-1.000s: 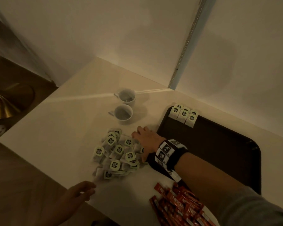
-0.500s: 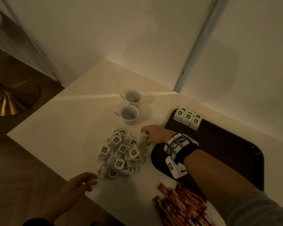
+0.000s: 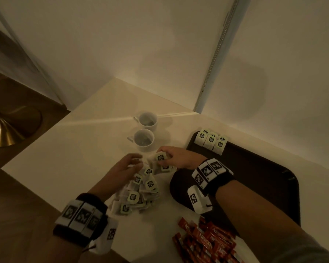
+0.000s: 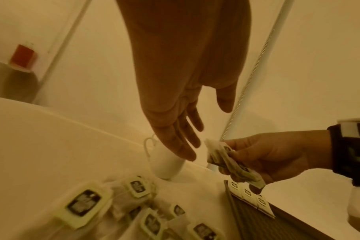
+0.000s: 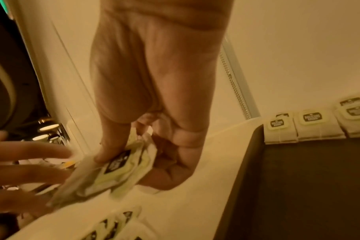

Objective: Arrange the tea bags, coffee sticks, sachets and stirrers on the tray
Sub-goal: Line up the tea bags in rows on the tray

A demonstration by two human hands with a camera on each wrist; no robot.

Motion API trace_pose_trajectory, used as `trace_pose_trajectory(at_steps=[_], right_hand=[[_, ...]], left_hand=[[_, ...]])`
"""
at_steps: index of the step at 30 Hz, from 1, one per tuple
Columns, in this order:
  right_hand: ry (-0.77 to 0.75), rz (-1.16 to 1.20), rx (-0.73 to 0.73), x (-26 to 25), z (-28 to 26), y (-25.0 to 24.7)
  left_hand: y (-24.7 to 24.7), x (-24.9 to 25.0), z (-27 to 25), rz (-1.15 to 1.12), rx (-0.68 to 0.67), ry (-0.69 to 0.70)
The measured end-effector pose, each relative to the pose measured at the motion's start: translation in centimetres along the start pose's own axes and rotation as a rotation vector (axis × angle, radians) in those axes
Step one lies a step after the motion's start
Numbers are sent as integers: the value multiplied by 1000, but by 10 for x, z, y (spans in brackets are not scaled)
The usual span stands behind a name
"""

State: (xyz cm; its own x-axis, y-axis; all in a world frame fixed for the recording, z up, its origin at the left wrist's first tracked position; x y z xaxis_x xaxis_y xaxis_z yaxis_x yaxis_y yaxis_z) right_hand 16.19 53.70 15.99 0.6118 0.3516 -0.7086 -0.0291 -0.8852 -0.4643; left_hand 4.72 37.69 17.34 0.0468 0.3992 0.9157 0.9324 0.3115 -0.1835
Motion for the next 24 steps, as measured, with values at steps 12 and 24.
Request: trace_pose_trajectory(at_steps=[12, 24], right_hand=[[-359, -146, 206, -62, -48, -51], [-341, 115, 411, -40, -77, -94]], left_hand=[[46, 69, 43, -156, -601, -15], [77, 94, 51, -340, -614, 15]])
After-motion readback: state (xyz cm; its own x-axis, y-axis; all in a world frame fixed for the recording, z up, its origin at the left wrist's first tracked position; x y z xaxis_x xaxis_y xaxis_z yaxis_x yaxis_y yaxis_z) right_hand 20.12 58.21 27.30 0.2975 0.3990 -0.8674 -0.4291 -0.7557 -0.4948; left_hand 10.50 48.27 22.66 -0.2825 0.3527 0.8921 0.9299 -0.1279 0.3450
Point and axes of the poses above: each hand's wrist, its own z-axis towards the middle knuckle, its own y-axis out of the palm, x = y × z, the point moved 4 cm from there along z, towards the middle knuckle, and after that the axes turned 2 degrees about y, right-handed, at the moved point
